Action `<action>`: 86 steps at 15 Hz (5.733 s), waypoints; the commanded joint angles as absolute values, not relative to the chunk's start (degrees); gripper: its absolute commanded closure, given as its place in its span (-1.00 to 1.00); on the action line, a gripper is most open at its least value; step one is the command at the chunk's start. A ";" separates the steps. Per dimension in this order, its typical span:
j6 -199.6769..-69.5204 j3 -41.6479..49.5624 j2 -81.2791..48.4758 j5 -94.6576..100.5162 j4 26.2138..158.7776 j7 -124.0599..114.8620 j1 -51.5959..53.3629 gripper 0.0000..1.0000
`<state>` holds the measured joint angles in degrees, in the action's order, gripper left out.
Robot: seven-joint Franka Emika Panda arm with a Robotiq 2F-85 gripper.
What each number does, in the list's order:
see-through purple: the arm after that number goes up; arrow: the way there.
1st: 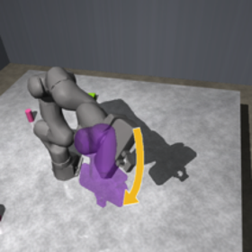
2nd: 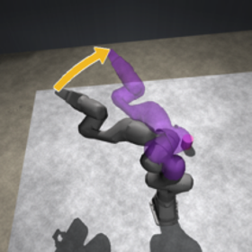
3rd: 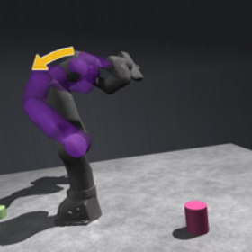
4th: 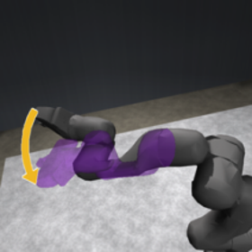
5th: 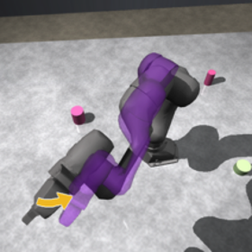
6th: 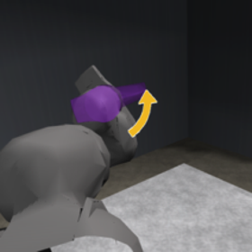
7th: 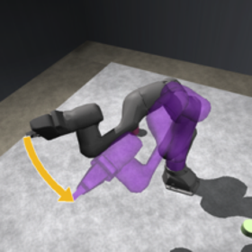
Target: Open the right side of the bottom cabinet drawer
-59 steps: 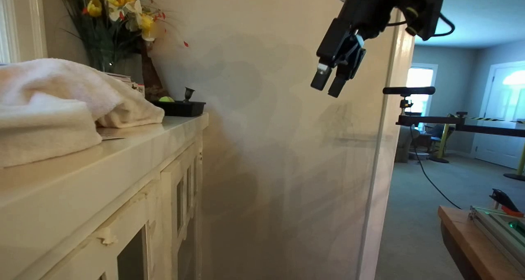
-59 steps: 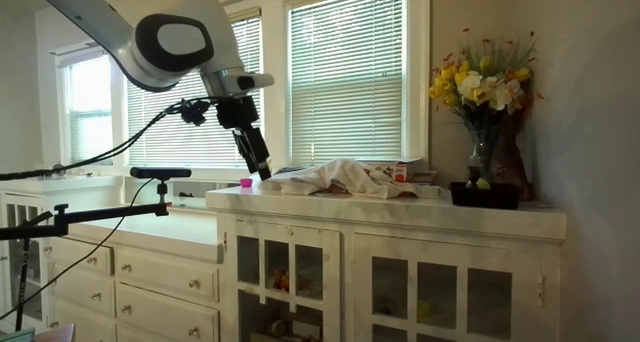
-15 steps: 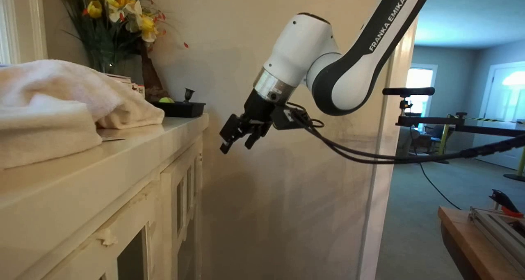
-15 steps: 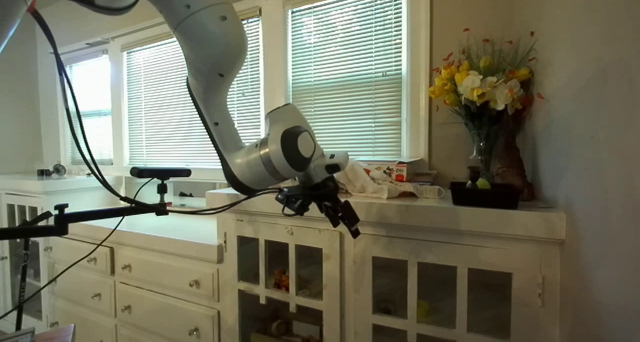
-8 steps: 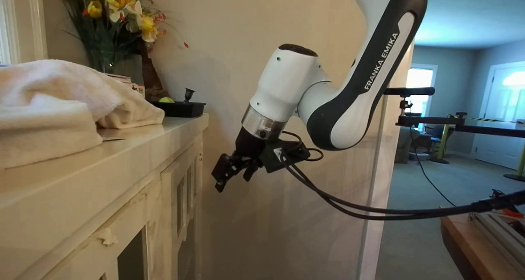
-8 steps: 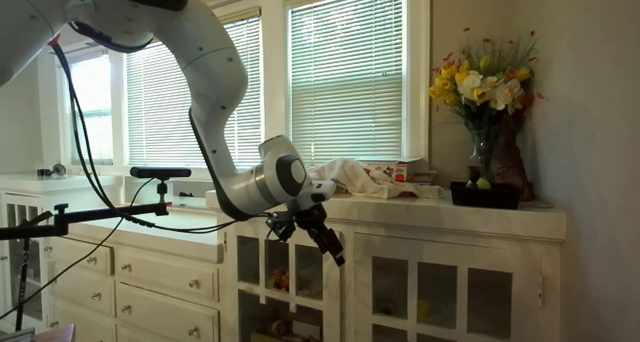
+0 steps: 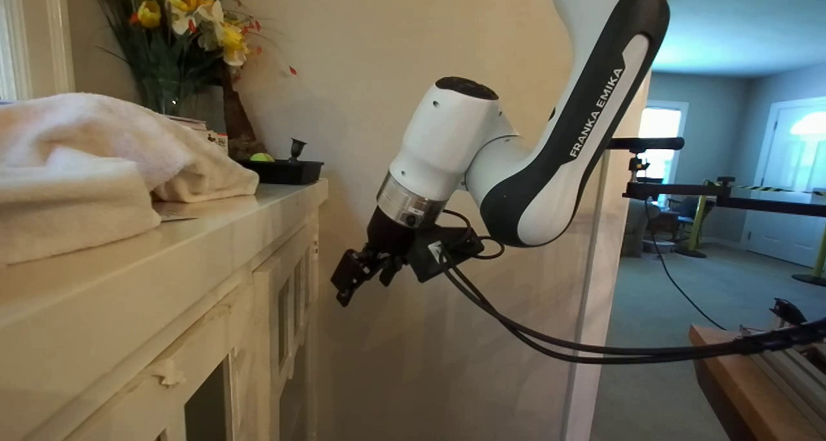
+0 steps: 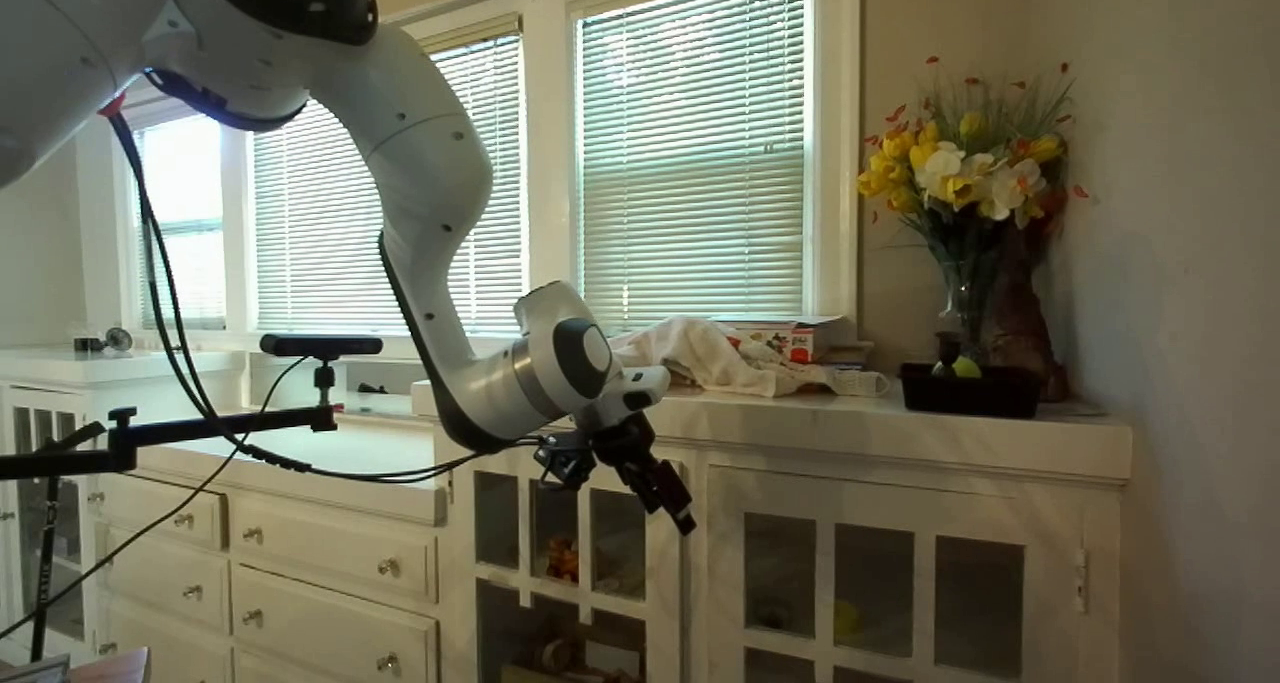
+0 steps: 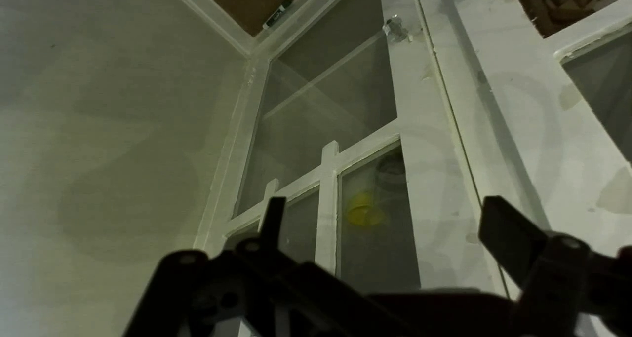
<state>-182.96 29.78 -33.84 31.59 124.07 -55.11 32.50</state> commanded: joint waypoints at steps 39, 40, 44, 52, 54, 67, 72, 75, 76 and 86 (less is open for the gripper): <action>-204.78 43.08 -83.24 -35.65 104.23 -27.15 57.81 -1.00; -205.63 42.92 -82.88 -35.09 103.90 -27.22 57.14 -1.00; -209.17 42.35 -82.20 -35.06 102.60 -26.18 55.09 -1.00; -212.10 43.55 -82.83 -35.07 99.46 -25.96 52.94 -1.00; -212.50 43.64 -82.84 -34.68 98.00 -25.97 52.12 -1.00; -211.59 45.21 -85.82 -34.95 87.90 -25.32 47.43 -1.00; -211.87 46.01 -86.33 -38.19 90.17 -25.42 48.95 -1.00; -212.96 45.70 -85.91 -41.81 94.04 -25.87 50.47 -1.00; -213.42 45.50 -85.65 -44.19 96.14 -26.01 51.44 -1.00; -230.95 31.34 -75.21 -62.64 119.44 -19.46 47.89 -1.00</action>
